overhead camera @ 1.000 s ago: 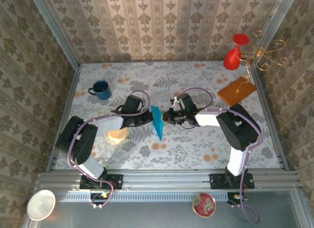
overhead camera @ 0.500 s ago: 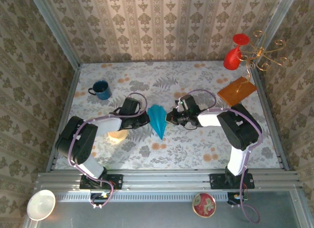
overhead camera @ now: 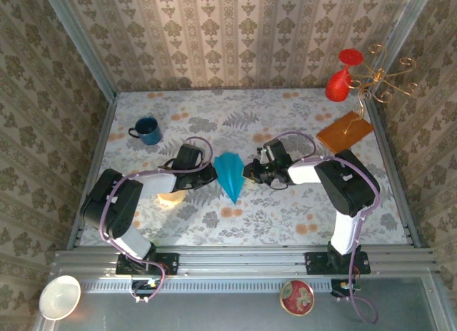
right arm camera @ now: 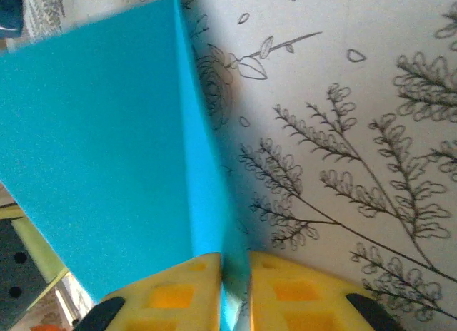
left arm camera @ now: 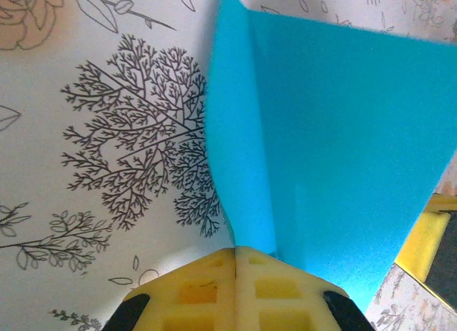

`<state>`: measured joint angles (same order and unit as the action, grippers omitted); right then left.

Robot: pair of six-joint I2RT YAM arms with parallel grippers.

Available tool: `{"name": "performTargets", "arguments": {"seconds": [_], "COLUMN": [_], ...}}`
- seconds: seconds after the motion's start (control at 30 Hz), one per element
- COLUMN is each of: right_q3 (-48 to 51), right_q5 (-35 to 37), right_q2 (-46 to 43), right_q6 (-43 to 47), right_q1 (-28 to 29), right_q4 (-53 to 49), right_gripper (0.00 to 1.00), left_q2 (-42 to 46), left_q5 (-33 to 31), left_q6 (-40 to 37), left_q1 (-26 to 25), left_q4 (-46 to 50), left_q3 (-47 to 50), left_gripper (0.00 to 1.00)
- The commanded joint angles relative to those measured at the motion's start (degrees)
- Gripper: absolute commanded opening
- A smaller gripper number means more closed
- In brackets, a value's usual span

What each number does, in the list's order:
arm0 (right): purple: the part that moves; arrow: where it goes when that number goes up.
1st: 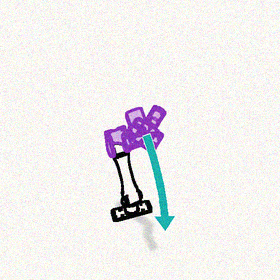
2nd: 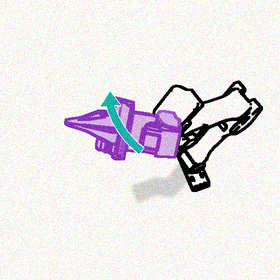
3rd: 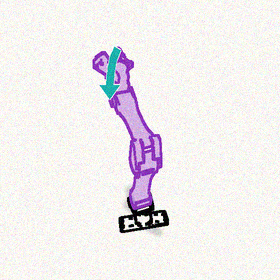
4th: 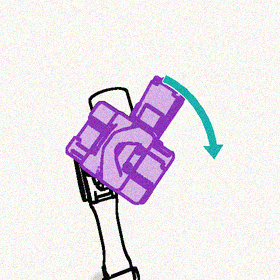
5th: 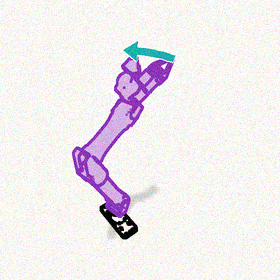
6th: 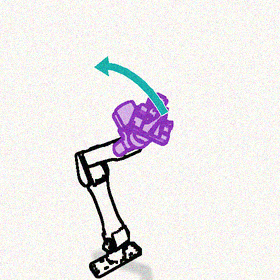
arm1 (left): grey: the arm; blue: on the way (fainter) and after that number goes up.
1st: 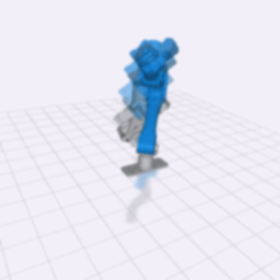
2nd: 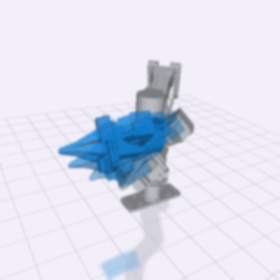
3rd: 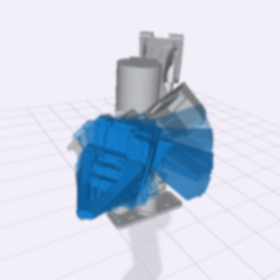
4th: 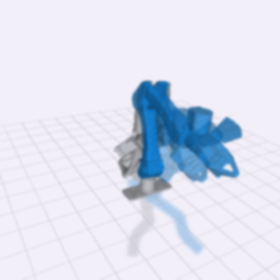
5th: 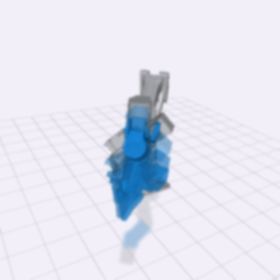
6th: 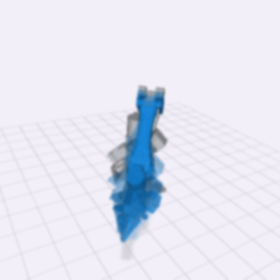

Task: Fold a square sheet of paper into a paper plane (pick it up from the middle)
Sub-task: Move a paper plane to the center of the table.

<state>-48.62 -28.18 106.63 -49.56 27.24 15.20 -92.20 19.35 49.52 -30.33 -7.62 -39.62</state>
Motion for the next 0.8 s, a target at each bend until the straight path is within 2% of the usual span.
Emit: {"name": "performTargets", "arguments": {"seconds": [0.0, 0.07, 0.23, 0.53, 0.77], "right_q3": [-1.50, -1.99, -2.86, -5.67, -6.85], "right_q5": [-1.25, -1.42, -0.63, 2.32, 0.73], "right_q2": [-3.41, -5.07, -7.13, -5.00, -3.05], "right_q6": [2.31, 4.15, 8.00, 10.53, 10.58], "right_q1": [-0.21, -0.11, 1.95, 5.51, 5.88], "right_q4": [-3.35, -5.41, -10.24, -15.43, -16.34], "right_gripper": [0.29, 0.34, 0.35, 0.33, 0.32], "left_q2": [-0.61, -0.70, -0.78, -0.78, -0.98], "left_q5": [1.89, 2.31, 2.97, 3.00, 3.32], "left_q6": [-0.20, -0.47, -0.83, -0.99, -1.09], "left_q1": [0.00, 0.00, 0.00, 0.00, 0.00], "left_q4": [-0.84, -0.84, -0.65, -0.43, -0.38], "left_q3": [-1.21, -1.56, -2.12, -2.13, -2.35], "left_gripper": [0.02, 0.02, 0.02, 0.02, 0.02]}}
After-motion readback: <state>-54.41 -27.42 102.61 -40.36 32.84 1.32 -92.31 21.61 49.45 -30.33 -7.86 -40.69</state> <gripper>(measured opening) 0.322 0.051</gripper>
